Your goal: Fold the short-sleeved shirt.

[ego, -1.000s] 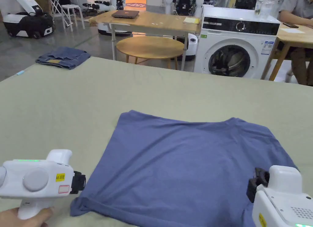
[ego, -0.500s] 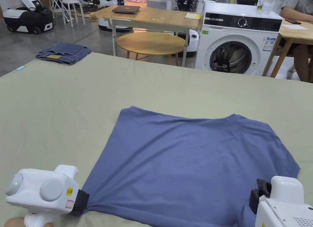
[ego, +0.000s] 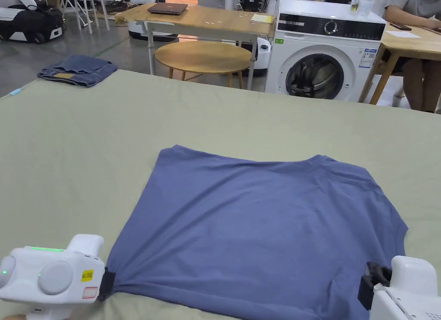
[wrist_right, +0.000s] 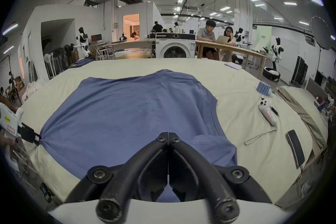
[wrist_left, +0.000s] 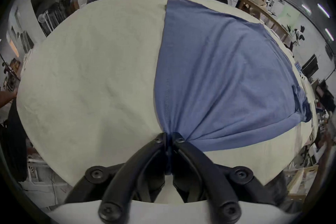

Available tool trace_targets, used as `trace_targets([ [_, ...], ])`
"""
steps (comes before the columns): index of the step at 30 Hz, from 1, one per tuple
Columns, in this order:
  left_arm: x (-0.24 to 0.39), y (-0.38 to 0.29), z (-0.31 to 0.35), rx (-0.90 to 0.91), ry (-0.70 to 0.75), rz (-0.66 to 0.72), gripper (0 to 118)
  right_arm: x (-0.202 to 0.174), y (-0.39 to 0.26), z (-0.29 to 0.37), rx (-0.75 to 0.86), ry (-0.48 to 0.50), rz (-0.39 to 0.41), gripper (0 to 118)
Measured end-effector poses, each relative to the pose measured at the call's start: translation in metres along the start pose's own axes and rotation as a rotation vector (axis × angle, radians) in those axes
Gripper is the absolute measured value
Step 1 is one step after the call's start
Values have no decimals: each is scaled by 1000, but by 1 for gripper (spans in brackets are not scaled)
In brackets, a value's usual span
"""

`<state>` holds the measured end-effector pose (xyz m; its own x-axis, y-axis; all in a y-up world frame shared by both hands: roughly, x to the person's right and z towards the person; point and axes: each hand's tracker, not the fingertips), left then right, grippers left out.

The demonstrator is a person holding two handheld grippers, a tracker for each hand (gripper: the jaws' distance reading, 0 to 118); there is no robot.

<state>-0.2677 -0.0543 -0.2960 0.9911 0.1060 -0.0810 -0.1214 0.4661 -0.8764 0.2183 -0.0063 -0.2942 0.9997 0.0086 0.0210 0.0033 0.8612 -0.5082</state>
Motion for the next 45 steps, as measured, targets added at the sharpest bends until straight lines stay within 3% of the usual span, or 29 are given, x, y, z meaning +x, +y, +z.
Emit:
trace_targets([
  [7, -7, 3, 27, 69, -42, 14, 0, 47, 13, 7, -143, -61, 24, 0],
  [8, -7, 4, 30, 72, -42, 14, 0, 55, 13, 5, -174, -58, 12, 5],
  [11, -5, 7, 32, 81, -39, 3, 0, 79, 7, -2, -317, -41, -19, 53],
  [12, -1, 6, 33, 73, -40, -1, 0, 84, 2, -6, -360, -39, -26, 58],
  [17, 1, 1, 22, 55, -29, -1, 0, 96, -38, -33, -537, -44, 2, 56],
  [19, 1, -2, 18, 42, -31, -1, 0, 97, -49, -35, -525, -14, -24, 40],
  [20, -1, -4, 16, 41, -33, 3, 0, 97, -48, -28, -454, -12, -31, 17],
  [21, -1, -6, 16, 43, -35, 5, 0, 95, -45, -25, -455, -3, -26, 5],
  [24, -1, -7, 21, 77, -33, 5, 0, 90, -38, -21, -452, 13, -27, 5],
  [33, 3, 40, 53, 217, -50, -17, 0, 89, 26, 3, -218, 39, -41, 5],
  [45, 6, 174, 15, 281, -44, -13, 0, 89, 126, -105, -159, 17, -68, 5],
])
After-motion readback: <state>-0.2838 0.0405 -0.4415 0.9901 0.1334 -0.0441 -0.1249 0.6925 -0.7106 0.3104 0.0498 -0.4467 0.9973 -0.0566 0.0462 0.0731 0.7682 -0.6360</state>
